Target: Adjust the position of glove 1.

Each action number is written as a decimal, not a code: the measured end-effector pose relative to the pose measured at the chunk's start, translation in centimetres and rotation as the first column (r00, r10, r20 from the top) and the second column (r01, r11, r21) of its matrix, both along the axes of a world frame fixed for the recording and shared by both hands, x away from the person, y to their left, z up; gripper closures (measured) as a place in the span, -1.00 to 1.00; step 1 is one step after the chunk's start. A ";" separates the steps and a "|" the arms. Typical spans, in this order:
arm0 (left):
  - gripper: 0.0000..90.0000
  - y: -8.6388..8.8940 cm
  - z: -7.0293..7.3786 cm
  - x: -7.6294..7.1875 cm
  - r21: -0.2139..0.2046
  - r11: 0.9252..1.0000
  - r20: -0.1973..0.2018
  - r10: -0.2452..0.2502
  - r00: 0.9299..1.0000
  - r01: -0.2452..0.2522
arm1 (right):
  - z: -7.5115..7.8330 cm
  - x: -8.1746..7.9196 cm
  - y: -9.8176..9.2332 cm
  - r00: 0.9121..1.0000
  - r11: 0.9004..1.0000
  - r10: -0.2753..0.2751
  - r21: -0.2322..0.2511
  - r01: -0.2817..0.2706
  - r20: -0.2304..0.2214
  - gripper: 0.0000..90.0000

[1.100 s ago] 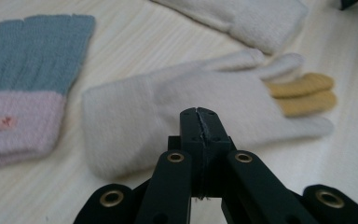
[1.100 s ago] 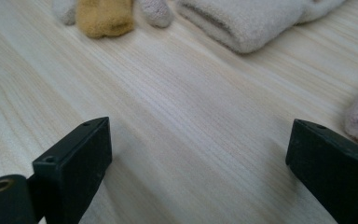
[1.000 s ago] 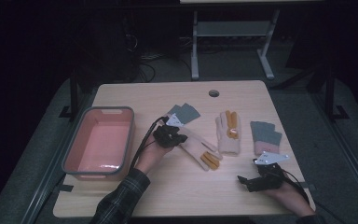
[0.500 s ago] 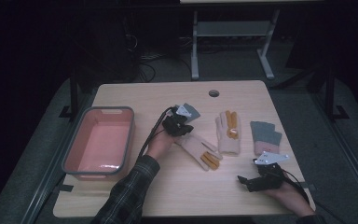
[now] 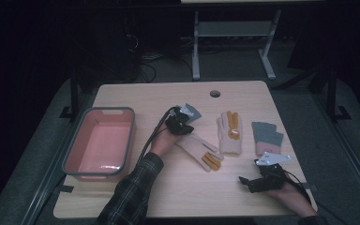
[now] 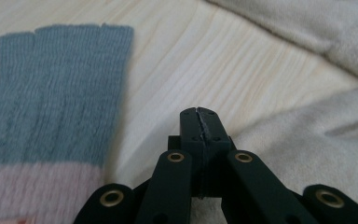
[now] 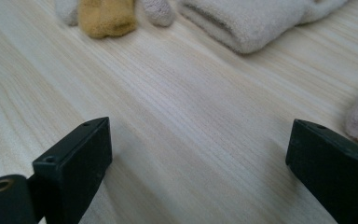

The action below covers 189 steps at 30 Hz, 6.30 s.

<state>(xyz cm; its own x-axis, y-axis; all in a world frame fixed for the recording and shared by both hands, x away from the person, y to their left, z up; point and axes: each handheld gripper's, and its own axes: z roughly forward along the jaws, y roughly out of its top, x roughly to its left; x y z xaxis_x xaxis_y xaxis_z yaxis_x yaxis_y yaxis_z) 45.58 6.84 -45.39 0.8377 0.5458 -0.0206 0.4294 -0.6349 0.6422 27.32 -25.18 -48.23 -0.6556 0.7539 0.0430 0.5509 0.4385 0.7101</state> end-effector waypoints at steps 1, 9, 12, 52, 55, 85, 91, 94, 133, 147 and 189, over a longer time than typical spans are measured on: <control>0.99 0.1 0.1 -0.1 0.003 1.000 -0.009 0.009 1.000 -0.009 | 0.0 0.0 0.0 1.000 1.000 0.000 0.000 0.000 0.000 -0.85; 0.99 2.0 0.2 -2.1 0.009 1.000 -0.047 0.024 0.999 -0.023 | 0.0 0.0 0.0 1.000 1.000 0.000 0.000 0.000 0.001 -0.85; 0.99 2.7 0.2 -2.9 0.002 0.999 -0.057 0.032 0.998 -0.032 | 0.0 0.0 0.0 1.000 1.000 0.000 0.000 0.000 0.001 -0.85; 0.99 6.8 0.4 -14.2 0.004 0.995 -0.142 -0.094 0.985 0.096 | 0.0 0.0 0.0 1.000 1.000 0.000 -0.001 0.000 0.001 -0.85; 0.99 6.7 0.5 -14.6 -0.005 0.995 -0.146 -0.095 0.985 0.095 | 0.0 0.0 0.0 1.000 1.000 0.000 -0.001 0.000 0.001 -0.85; 0.79 6.5 0.6 -17.2 -0.057 0.991 -0.147 -0.130 0.981 0.122 | 0.0 0.0 0.0 1.000 1.000 0.000 -0.001 0.000 0.002 -0.85; 0.82 5.2 0.5 -17.8 -0.085 0.982 -0.171 -0.182 0.968 0.170 | 0.0 0.0 0.0 1.000 1.000 0.000 -0.001 0.000 0.002 -0.85; 0.87 4.6 0.5 -18.1 -0.091 0.977 -0.177 -0.208 0.962 0.194 | 0.0 0.0 0.0 1.000 1.000 0.000 -0.001 0.000 0.001 -0.85; 0.73 2.1 1.0 -18.0 -0.104 0.964 -0.096 -0.255 0.962 0.245 | 0.0 0.2 0.1 1.000 1.000 -0.013 -0.005 0.013 0.006 -0.84; -0.09 7.5 -0.1 -17.2 -0.049 0.988 -0.049 -0.147 0.988 0.144 | 1.2 0.5 0.4 0.999 0.998 -0.042 -0.048 0.041 -0.006 -0.11; -0.74 8.8 -2.4 -17.3 -0.078 0.993 0.068 -0.086 0.994 0.091 | 2.5 9.5 6.9 0.997 1.000 -0.019 -0.021 0.017 -0.077 1.00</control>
<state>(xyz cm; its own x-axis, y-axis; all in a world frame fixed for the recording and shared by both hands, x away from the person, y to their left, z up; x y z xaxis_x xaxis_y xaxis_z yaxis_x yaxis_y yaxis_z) 28.31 15.64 -47.74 0.8838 0.4678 -0.0059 0.3297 -0.6137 0.7174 36.78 -18.26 -45.72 -0.6373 0.7668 0.0771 0.6114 0.4421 0.6563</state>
